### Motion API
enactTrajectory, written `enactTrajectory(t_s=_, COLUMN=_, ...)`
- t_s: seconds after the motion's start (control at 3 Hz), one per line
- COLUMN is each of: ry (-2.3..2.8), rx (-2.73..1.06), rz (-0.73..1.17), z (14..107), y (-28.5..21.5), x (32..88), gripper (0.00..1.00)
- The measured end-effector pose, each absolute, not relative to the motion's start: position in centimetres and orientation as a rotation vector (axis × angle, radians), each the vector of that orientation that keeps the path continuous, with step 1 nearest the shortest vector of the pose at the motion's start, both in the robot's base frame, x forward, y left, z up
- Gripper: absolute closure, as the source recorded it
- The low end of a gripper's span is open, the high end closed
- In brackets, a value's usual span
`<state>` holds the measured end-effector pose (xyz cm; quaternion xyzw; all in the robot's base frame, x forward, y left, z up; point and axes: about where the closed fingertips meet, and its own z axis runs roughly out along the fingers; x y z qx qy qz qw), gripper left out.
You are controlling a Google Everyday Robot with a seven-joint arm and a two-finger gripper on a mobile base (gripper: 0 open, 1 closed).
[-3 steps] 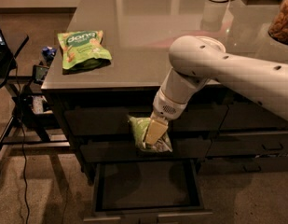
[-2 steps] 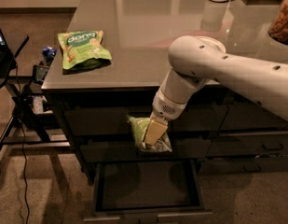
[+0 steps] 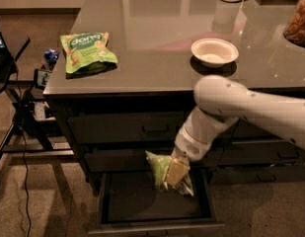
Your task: Place green jalapeno chip bag into bottom drawer
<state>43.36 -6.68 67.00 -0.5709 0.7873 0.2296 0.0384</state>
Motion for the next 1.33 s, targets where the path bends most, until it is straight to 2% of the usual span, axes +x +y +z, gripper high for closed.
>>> enactTrajectory(t_s=0.33, ry=2.486, rx=-1.690, rz=0.824, z=62.2, y=-8.2, x=40.7, gripper=1.00)
enactTrajectory(t_s=0.67, ry=2.486, rx=-1.690, rz=0.824, z=62.2, y=-8.2, x=40.7, gripper=1.00)
enactTrajectory(t_s=1.33, ry=2.566, rx=-1.509, rz=0.989, z=54.1, y=-7.8, x=39.6, gripper=1.00)
